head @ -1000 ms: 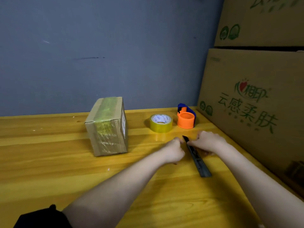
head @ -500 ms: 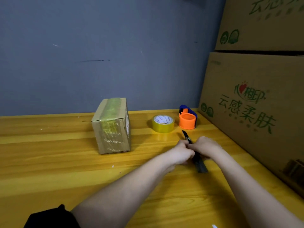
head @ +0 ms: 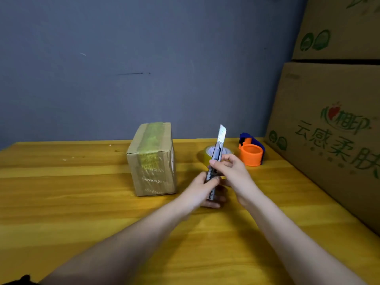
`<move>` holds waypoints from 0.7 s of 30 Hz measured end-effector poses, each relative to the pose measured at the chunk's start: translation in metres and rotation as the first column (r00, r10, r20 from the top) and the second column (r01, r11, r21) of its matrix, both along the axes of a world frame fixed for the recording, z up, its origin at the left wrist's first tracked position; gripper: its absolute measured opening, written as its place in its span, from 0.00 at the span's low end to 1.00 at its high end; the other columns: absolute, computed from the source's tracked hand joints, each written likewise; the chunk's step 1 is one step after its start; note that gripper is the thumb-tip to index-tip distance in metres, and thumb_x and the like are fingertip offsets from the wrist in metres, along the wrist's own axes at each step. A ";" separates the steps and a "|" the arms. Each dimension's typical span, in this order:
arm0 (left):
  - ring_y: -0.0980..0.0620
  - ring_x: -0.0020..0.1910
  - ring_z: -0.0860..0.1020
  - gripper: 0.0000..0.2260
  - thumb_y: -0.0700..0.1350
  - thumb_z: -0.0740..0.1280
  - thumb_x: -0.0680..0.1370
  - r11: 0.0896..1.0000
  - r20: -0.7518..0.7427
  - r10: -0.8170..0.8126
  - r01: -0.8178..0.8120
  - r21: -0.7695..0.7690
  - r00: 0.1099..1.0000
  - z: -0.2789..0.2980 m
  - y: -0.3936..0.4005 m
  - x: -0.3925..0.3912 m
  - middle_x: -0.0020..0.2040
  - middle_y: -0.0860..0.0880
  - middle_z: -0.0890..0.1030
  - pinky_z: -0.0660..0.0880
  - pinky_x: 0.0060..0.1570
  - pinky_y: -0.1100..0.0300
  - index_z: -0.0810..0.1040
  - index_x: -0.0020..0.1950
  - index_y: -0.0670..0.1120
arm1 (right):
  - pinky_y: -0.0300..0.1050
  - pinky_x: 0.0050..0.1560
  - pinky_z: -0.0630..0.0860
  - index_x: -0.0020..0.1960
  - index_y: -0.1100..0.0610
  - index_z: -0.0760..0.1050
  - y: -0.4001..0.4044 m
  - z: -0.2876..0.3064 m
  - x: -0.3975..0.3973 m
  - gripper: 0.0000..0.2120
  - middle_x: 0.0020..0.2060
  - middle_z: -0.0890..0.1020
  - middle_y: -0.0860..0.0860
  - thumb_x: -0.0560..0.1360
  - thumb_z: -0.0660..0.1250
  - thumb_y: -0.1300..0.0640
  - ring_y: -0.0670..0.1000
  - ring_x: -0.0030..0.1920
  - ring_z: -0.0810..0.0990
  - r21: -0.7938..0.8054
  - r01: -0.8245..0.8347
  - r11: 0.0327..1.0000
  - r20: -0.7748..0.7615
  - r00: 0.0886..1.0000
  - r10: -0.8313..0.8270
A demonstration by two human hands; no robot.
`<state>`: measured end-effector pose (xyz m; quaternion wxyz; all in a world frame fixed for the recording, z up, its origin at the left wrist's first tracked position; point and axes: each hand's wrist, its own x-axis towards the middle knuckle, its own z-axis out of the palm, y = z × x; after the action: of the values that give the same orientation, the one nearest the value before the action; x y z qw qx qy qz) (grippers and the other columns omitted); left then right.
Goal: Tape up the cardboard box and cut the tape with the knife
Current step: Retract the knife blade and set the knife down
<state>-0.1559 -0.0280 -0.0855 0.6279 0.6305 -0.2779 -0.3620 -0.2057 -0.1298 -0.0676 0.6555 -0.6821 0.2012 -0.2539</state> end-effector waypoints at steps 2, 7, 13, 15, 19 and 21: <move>0.52 0.31 0.80 0.09 0.47 0.57 0.82 1.000 0.005 0.003 -0.003 0.009 1.000 -0.004 0.009 0.009 0.41 0.46 0.79 0.79 0.30 0.60 0.68 0.59 0.46 | 0.41 0.39 0.74 0.52 0.61 0.71 0.009 -0.008 0.010 0.10 0.41 0.82 0.56 0.74 0.69 0.60 0.51 0.41 0.80 -0.035 -0.003 0.999 0.022 1.000 0.004; 0.54 0.21 0.71 0.06 0.47 0.58 0.82 0.995 0.119 0.094 -0.097 0.016 0.988 -0.019 0.019 0.024 0.28 0.49 0.70 0.65 0.19 0.66 0.69 0.49 0.46 | 0.30 0.40 0.73 0.54 0.60 0.73 0.021 -0.024 0.020 0.09 0.38 0.81 0.51 0.75 0.67 0.60 0.40 0.36 0.79 -0.028 -0.039 0.999 0.119 0.992 0.042; 0.54 0.19 0.66 0.15 0.51 0.57 0.81 0.983 0.165 0.180 -0.171 -0.062 0.970 -0.024 0.018 0.024 0.22 0.51 0.68 0.57 0.19 0.67 0.71 0.39 0.44 | 0.33 0.38 0.71 0.45 0.63 0.77 0.025 -0.034 0.018 0.07 0.35 0.79 0.49 0.77 0.64 0.60 0.42 0.36 0.75 -0.072 -0.013 0.997 0.214 0.976 0.028; 0.55 0.19 0.66 0.14 0.50 0.57 0.82 0.987 0.194 0.157 -0.145 -0.076 0.968 -0.025 0.020 0.022 0.23 0.50 0.69 0.58 0.19 0.67 0.70 0.40 0.44 | 0.37 0.34 0.73 0.46 0.64 0.75 0.028 -0.036 0.015 0.06 0.37 0.82 0.50 0.77 0.63 0.60 0.45 0.35 0.78 -0.033 -0.030 0.999 0.232 0.972 0.037; 0.54 0.19 0.66 0.12 0.45 0.56 0.82 0.989 0.257 0.125 -0.100 -0.109 0.958 -0.027 0.022 0.021 0.25 0.46 0.69 0.60 0.18 0.67 0.69 0.41 0.42 | 0.43 0.23 0.73 0.49 0.67 0.71 0.029 -0.041 0.014 0.10 0.43 0.85 0.56 0.77 0.64 0.59 0.49 0.26 0.78 0.056 -0.094 0.994 0.225 0.971 0.079; 0.56 0.18 0.66 0.11 0.43 0.56 0.82 0.988 0.261 0.114 -0.082 -0.131 0.959 -0.028 0.021 0.021 0.24 0.46 0.68 0.61 0.19 0.68 0.69 0.41 0.42 | 0.44 0.24 0.73 0.49 0.66 0.70 0.027 -0.043 0.014 0.13 0.46 0.85 0.58 0.76 0.66 0.55 0.51 0.26 0.77 0.088 -0.122 0.989 0.227 0.969 0.100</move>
<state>-0.1349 -0.0070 -0.1138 0.6381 0.6481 -0.3496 -0.2248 -0.1921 -0.1024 -0.1103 0.7208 -0.6256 0.1010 -0.2808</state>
